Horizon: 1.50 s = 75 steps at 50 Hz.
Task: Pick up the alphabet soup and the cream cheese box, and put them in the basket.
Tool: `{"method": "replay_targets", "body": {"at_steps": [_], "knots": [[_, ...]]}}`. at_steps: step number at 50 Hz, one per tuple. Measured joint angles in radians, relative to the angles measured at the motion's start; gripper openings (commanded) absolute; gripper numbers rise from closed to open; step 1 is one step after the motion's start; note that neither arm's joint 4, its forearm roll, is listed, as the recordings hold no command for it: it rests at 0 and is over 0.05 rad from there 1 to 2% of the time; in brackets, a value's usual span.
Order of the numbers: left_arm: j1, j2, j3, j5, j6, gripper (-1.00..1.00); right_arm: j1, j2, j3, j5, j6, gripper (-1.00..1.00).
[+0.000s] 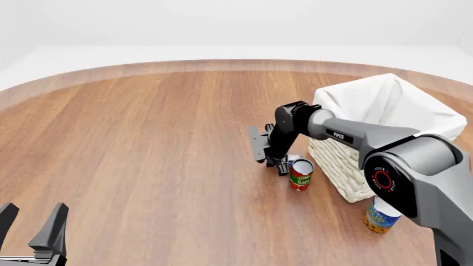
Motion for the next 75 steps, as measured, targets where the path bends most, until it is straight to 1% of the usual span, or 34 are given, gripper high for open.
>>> {"method": "replay_targets", "body": {"at_steps": [26, 33, 49, 65, 75], "knots": [[0.000, 0.000, 0.000, 0.000, 0.000, 1.00, 0.059, -0.071, 0.074, -0.113, -0.032, -1.00], [0.000, 0.000, 0.000, 0.000, 0.000, 1.00, 0.076, -0.088, 0.084, -0.129, -0.028, -1.00], [0.000, 0.000, 0.000, 0.000, 0.000, 1.00, 0.125, -0.139, 0.061, -0.118, 0.067, -1.00], [0.000, 0.000, 0.000, 0.000, 0.000, 1.00, 0.156, -0.195, 0.084, -0.119, 0.169, -1.00], [0.000, 0.000, 0.000, 0.000, 0.000, 1.00, 0.165, -0.224, 0.090, -0.122, 0.248, -1.00]]}}
